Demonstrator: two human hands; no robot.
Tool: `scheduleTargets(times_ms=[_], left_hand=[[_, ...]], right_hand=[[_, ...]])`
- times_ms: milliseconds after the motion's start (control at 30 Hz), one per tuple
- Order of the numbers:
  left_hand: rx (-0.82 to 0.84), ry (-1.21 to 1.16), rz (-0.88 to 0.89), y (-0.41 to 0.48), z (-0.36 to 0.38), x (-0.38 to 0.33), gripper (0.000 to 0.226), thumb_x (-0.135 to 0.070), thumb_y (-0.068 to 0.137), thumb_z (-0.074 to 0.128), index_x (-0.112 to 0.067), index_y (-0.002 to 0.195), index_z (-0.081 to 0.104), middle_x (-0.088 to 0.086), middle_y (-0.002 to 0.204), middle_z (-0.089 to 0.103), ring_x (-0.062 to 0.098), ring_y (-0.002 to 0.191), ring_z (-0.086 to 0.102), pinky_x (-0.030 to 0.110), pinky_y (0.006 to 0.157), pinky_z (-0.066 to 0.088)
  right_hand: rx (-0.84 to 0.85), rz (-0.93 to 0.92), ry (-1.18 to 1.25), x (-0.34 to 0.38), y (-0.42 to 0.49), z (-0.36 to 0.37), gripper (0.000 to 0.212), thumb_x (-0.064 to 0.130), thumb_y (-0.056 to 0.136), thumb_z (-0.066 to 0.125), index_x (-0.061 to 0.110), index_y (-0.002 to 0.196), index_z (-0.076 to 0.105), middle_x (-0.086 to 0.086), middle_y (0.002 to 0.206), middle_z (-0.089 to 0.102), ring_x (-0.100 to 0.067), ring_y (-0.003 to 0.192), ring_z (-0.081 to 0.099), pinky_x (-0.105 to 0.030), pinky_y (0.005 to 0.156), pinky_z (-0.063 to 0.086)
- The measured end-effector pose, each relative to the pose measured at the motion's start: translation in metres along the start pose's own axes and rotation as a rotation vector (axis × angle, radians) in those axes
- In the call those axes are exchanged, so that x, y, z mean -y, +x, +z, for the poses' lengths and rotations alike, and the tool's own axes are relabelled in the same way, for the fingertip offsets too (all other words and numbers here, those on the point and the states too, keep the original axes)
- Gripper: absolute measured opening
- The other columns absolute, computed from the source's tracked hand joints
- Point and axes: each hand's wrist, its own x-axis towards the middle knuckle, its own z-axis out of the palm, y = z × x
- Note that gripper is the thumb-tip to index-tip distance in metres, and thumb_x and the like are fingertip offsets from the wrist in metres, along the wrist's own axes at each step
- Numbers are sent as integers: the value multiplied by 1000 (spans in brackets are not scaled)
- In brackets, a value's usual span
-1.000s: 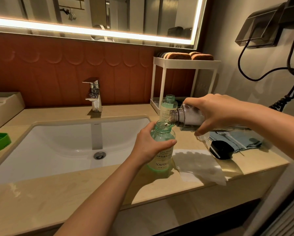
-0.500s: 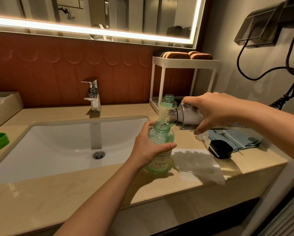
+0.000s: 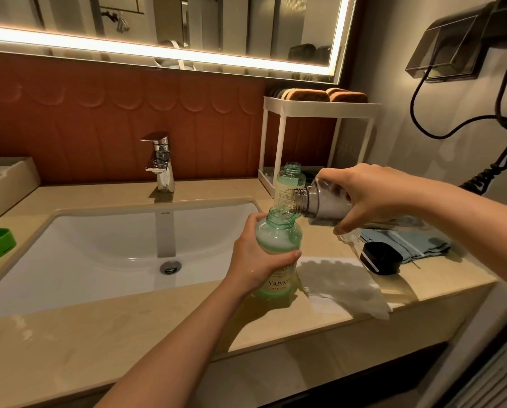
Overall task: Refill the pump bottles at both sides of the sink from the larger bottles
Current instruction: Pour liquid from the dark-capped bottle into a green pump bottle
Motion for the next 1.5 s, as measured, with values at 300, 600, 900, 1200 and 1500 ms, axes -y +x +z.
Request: scheduleTargets(times_ms=[300, 600, 900, 1200, 1500], left_hand=[[-26, -4, 7, 0, 2, -1, 65, -16, 62, 85, -27, 111, 44, -13, 100, 59, 3, 89, 59, 11, 68, 47], [-72, 20, 26, 2, 7, 0, 68, -17, 61, 86, -24, 114, 45, -10, 102, 59, 1, 87, 58, 5, 65, 45], [-109, -36, 43, 35, 22, -7, 68, -23, 56, 88, -23, 111, 48, -6, 101, 63, 10, 91, 62, 27, 77, 52], [-89, -103, -48, 86, 63, -3, 70, -24, 63, 85, -21, 120, 45, 2, 110, 60, 19, 101, 59, 35, 84, 51], [-47, -57, -93, 118, 100, 13, 66, -21, 68, 82, -24, 118, 39, -5, 108, 54, 15, 102, 52, 28, 79, 41]], right_hand=[[-43, -16, 346, -14, 1, 30, 72, 38, 59, 84, 32, 117, 43, 8, 109, 57, -14, 97, 57, -37, 81, 54], [-155, 17, 648, -14, -1, 59, 72, 30, 59, 86, 27, 117, 43, 4, 111, 57, -12, 101, 57, -30, 87, 51], [-419, 74, 989, -29, -4, 61, 62, 30, 54, 82, 20, 107, 52, 9, 101, 64, 0, 89, 63, -20, 76, 53], [-702, 230, 1237, -56, -10, 62, 71, 34, 52, 77, 26, 117, 49, 6, 109, 62, -5, 97, 61, -23, 75, 51], [-778, 264, 1169, -75, -9, 67, 62, 37, 52, 79, 37, 107, 50, 12, 105, 63, -4, 97, 62, -27, 79, 52]])
